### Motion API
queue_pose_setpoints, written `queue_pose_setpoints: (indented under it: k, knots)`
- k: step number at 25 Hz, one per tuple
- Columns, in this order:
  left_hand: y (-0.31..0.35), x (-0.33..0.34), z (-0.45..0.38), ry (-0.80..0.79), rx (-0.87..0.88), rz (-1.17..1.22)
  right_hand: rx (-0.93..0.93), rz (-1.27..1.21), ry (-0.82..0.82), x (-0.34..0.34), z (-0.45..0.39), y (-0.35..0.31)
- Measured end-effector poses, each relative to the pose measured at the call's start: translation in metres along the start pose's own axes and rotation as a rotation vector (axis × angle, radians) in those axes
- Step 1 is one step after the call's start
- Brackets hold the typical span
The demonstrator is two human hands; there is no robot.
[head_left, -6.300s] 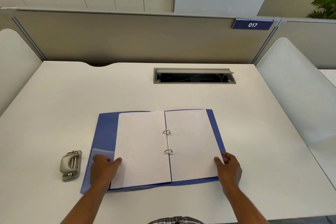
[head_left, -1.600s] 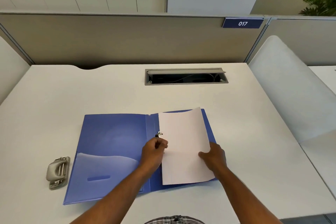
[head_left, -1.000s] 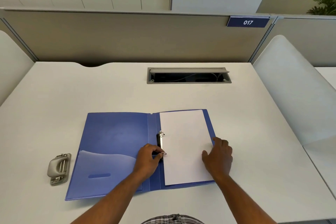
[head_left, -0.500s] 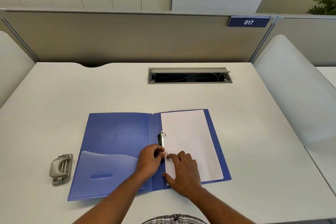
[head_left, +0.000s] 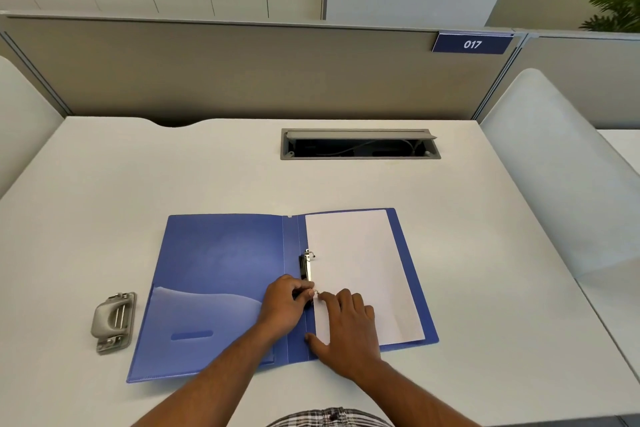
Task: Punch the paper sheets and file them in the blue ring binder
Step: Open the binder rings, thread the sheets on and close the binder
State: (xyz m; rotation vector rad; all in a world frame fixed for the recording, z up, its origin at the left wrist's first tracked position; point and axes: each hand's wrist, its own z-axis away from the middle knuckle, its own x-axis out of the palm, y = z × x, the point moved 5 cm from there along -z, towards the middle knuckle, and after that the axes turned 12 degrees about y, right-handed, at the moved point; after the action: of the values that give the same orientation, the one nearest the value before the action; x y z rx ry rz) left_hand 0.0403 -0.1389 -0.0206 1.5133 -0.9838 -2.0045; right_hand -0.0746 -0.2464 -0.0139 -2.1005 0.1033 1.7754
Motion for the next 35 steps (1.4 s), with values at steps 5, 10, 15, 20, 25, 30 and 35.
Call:
queue_pose_setpoints:
  k: [5,10,15,20,25,30,35]
  knots:
    - [0.000,-0.001,0.001,-0.031,0.004,-0.003,0.037,-0.003,0.031,0.002,0.001,0.000]
    - [0.002,-0.009,-0.002,0.032,-0.036,0.098,0.026,0.001,0.028,0.001,0.002,-0.001]
    - [0.004,-0.014,-0.019,0.010,-0.026,0.042,0.032,-0.001,0.003,0.002,0.003,-0.003]
    - [0.008,0.000,-0.022,-0.081,0.012,-0.073,0.024,-0.016,-0.018,0.003,0.004,-0.007]
    - [0.008,-0.009,-0.027,0.019,0.006,-0.010,0.048,-0.070,-0.012,0.002,0.004,-0.004]
    - [0.004,-0.013,-0.047,-0.059,0.007,-0.159,0.089,-0.202,0.017,-0.003,-0.014,-0.007]
    - [0.011,-0.012,-0.061,-0.111,0.009,-0.178,0.099,-0.191,-0.025,-0.004,-0.036,-0.016]
